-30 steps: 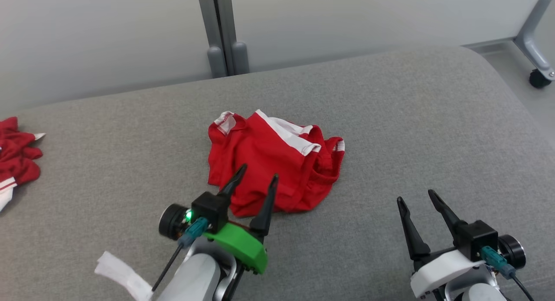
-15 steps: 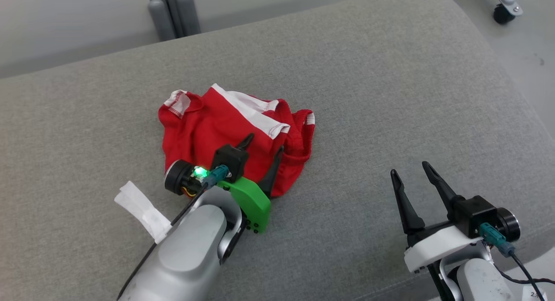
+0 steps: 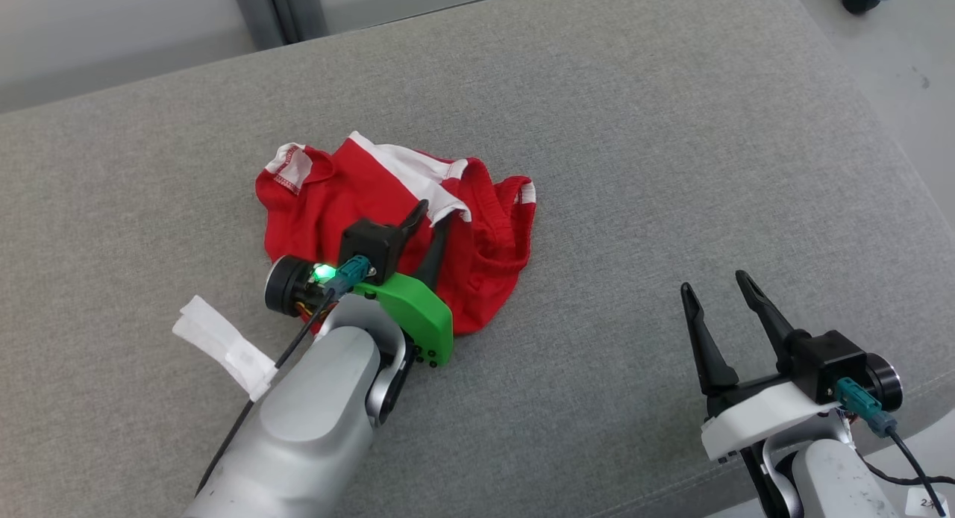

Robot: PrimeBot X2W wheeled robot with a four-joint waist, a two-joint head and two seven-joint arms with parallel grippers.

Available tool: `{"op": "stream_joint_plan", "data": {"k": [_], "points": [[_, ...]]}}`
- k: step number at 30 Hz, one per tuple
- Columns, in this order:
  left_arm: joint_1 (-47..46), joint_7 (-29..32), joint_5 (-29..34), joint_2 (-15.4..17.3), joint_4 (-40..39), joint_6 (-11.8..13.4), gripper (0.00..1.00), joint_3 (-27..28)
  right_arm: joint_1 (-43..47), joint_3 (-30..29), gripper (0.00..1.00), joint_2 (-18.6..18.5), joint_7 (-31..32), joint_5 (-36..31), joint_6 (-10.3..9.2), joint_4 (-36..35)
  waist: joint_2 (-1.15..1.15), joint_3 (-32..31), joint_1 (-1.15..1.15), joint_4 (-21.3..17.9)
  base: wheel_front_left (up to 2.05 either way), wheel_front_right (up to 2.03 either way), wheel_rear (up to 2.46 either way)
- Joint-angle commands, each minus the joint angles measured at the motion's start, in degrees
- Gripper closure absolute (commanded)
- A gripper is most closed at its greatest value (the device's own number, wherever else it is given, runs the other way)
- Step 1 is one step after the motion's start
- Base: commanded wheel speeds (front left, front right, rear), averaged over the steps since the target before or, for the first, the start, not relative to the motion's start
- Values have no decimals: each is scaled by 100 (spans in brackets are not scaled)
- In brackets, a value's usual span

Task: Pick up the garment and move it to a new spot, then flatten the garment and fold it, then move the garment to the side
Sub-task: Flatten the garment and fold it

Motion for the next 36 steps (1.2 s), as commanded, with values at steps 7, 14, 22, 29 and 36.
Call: {"op": "stream_joint_plan", "data": {"k": [7,14,22,29,36], "points": [[285,-21,207,29,-575,-30,100,246,5,-126,0,-20,-2,-12,-10,23,0,-112,0,173,0,0,0],[722,-21,539,167,-1250,-193,100,501,111,-213,0,-20,-2,-45,-10,62,0,-392,0,441,0,0,0],[1440,-14,778,914,-2234,-300,100,777,349,-287,0,-20,-1,-53,-10,151,0,-846,0,714,0,0,0],[2083,166,487,1845,-2890,-422,100,1001,588,-317,0,-20,-1,-81,-10,228,0,-1287,0,830,0,0,0],[2233,191,216,2499,-2485,-545,100,1175,676,-356,0,-20,-1,-121,-10,202,0,-1343,0,826,0,0,0]]}}
